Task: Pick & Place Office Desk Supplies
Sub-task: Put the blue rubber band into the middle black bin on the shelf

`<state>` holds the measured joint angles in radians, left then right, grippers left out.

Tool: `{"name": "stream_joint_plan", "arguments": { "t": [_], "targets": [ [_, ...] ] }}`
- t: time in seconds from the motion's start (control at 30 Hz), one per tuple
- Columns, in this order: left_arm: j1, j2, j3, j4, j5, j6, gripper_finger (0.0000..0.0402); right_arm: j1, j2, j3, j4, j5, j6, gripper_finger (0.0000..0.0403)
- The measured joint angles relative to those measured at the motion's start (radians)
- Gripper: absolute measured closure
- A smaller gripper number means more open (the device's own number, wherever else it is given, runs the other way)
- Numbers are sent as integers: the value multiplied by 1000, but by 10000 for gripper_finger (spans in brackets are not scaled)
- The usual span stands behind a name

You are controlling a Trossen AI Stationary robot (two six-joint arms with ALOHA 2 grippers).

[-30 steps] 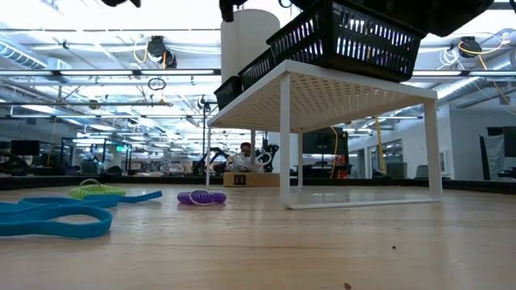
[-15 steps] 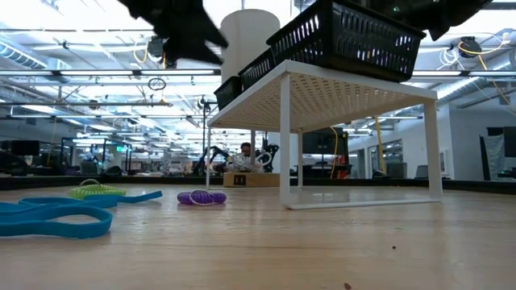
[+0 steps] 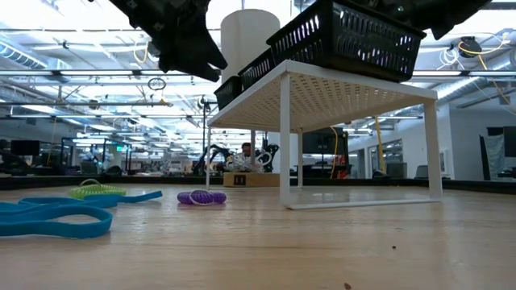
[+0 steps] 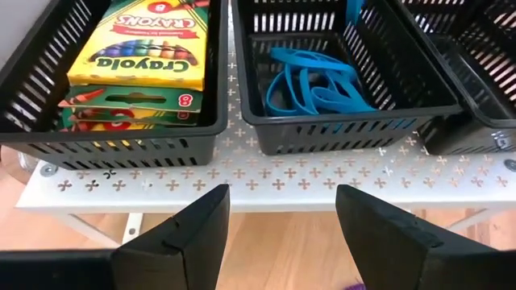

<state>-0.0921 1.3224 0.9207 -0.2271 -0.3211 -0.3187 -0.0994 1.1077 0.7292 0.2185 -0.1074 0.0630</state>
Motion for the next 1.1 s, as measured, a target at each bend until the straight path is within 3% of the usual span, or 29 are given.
{"name": "stream_joint_plan", "arguments": {
  "t": [0.27,0.43,0.57,0.77,0.93,1.1],
  "targets": [
    [0,0,0,22,-3,2,165,17,1,1,3,29,17,236],
    [0,0,0,17,6,-13,165,16,-32,1,33,27,29,200],
    [-8,0,0,-6,25,-72,165,23,-91,1,37,25,29,191],
    [-45,0,-2,-167,188,-89,165,79,-180,1,27,-5,-8,195],
    [-117,0,-70,-181,183,-176,165,130,-221,1,20,-77,-34,204],
    [-175,18,-168,-78,160,-194,165,154,-240,1,13,-77,-77,210]
  ]
}}
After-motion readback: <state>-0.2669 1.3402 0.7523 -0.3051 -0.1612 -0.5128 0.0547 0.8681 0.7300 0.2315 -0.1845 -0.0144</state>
